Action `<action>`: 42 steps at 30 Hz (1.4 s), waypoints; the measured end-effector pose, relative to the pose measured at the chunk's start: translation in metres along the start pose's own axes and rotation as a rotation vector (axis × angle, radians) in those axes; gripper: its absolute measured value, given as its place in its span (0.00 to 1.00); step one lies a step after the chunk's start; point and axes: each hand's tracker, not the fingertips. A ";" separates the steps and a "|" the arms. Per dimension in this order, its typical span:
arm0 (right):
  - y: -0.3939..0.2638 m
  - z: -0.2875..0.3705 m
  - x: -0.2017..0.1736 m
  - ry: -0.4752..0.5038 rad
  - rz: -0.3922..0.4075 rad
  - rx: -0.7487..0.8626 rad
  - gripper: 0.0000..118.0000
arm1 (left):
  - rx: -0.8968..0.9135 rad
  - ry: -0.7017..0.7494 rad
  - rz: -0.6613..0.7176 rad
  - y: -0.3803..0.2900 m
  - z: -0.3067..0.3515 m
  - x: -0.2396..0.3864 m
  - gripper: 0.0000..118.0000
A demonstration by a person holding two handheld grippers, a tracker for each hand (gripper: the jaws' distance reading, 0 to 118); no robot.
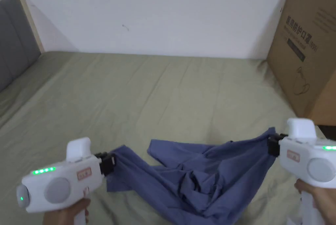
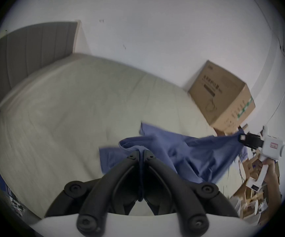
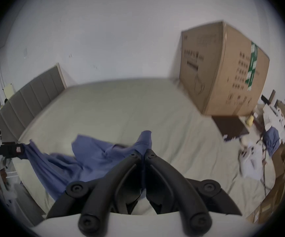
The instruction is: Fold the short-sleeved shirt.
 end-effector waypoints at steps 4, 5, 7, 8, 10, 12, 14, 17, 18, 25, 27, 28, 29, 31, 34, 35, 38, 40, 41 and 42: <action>0.055 0.026 -0.002 0.008 -0.009 0.108 0.02 | 0.109 0.037 -0.053 0.079 0.008 0.003 0.03; 0.069 0.029 -0.002 0.002 -0.007 0.130 0.02 | 0.131 0.049 -0.074 0.099 0.010 0.004 0.03; 0.095 0.033 -0.004 -0.002 0.003 0.175 0.02 | 0.178 0.081 -0.119 0.135 0.016 0.013 0.03; 0.108 0.034 -0.004 -0.004 0.005 0.192 0.02 | 0.196 0.101 -0.136 0.154 0.017 0.016 0.03; 0.134 0.035 -0.007 -0.015 0.016 0.224 0.02 | 0.241 0.143 -0.165 0.185 0.020 0.024 0.03; 0.153 0.032 -0.008 -0.030 0.023 0.262 0.02 | 0.261 0.162 -0.176 0.217 0.022 0.030 0.03; 0.174 0.029 -0.009 -0.048 0.028 0.287 0.02 | 0.279 0.163 -0.171 0.246 0.021 0.034 0.03; 0.197 0.025 -0.007 -0.062 0.022 0.310 0.02 | 0.321 0.193 -0.186 0.281 0.019 0.044 0.03; 0.203 0.024 -0.006 -0.068 0.015 0.323 0.02 | 0.337 0.202 -0.201 0.292 0.018 0.045 0.03; 0.221 -0.001 0.004 -0.101 -0.001 0.351 0.02 | 0.368 0.243 -0.223 0.334 -0.014 0.051 0.03; 0.217 -0.011 0.004 -0.110 0.005 0.346 0.02 | 0.359 0.264 -0.233 0.336 -0.030 0.048 0.03; 0.213 -0.019 0.004 -0.118 0.007 0.340 0.02 | 0.362 0.285 -0.253 0.336 -0.039 0.047 0.03; 0.209 -0.026 0.005 -0.120 0.008 0.332 0.02 | 0.353 0.296 -0.259 0.333 -0.048 0.044 0.03; 0.197 -0.039 0.006 -0.122 0.006 0.322 0.02 | 0.333 0.307 -0.283 0.326 -0.064 0.038 0.03; 0.176 -0.063 0.006 -0.132 0.009 0.298 0.02 | 0.280 0.312 -0.292 0.306 -0.087 0.024 0.03; 0.169 -0.071 0.005 -0.132 0.010 0.285 0.02 | 0.267 0.323 -0.296 0.297 -0.095 0.019 0.03; 0.144 -0.093 0.005 -0.127 -0.001 0.235 0.02 | 0.213 0.330 -0.303 0.268 -0.111 0.004 0.03; 0.128 -0.101 0.005 -0.125 -0.016 0.199 0.02 | 0.179 0.335 -0.299 0.248 -0.117 -0.006 0.03; 0.116 -0.105 0.004 -0.125 -0.024 0.183 0.02 | 0.163 0.334 -0.294 0.237 -0.118 -0.011 0.03; 0.107 -0.108 0.004 -0.125 -0.028 0.170 0.02 | 0.149 0.334 -0.287 0.228 -0.118 -0.016 0.03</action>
